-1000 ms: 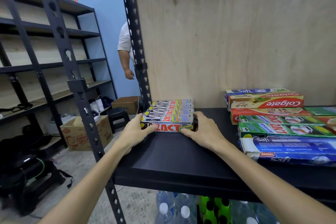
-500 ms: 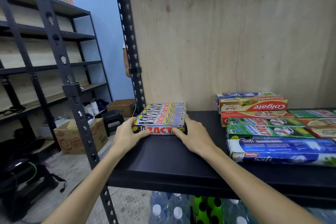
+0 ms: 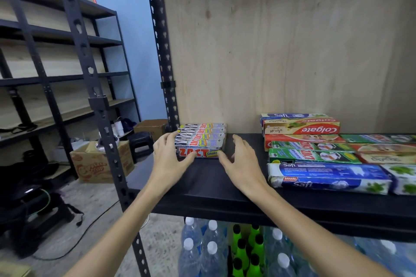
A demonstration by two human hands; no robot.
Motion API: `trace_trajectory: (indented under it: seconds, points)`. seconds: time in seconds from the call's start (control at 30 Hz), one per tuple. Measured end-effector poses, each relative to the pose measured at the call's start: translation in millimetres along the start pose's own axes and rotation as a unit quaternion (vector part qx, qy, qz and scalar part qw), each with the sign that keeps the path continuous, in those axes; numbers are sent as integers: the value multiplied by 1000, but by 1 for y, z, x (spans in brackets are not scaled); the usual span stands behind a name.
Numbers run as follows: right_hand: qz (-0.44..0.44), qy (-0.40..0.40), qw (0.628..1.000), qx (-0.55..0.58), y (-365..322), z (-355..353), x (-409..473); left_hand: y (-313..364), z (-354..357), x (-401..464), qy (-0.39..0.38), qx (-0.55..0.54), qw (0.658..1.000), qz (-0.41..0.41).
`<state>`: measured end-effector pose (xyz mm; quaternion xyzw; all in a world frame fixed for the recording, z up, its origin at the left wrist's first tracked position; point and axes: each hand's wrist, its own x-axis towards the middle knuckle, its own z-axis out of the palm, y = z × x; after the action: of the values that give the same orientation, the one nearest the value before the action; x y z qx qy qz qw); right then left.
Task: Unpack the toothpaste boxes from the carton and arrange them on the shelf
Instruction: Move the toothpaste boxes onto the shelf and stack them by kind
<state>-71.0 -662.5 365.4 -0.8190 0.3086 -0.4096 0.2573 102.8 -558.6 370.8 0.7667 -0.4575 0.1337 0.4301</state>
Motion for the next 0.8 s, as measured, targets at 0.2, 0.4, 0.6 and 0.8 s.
trace_trajectory:
  seconds: [0.2, 0.4, 0.6, 0.8]
  points:
    - [-39, 31, 998, 29, -3, -37, -30, 42, 20, -28, 11, -64, 998, 27]
    - [-26, 62, 998, -16, 31, -119, -21, 99, 53, -23, -13, -127, 989, 74]
    - [44, 77, 989, -119, 99, -203, -4, 131, 110, 9, -81, -158, 984, 22]
    - [93, 15, 982, -166, 131, -244, 42, 164, 156, 52, -159, -200, 967, -22]
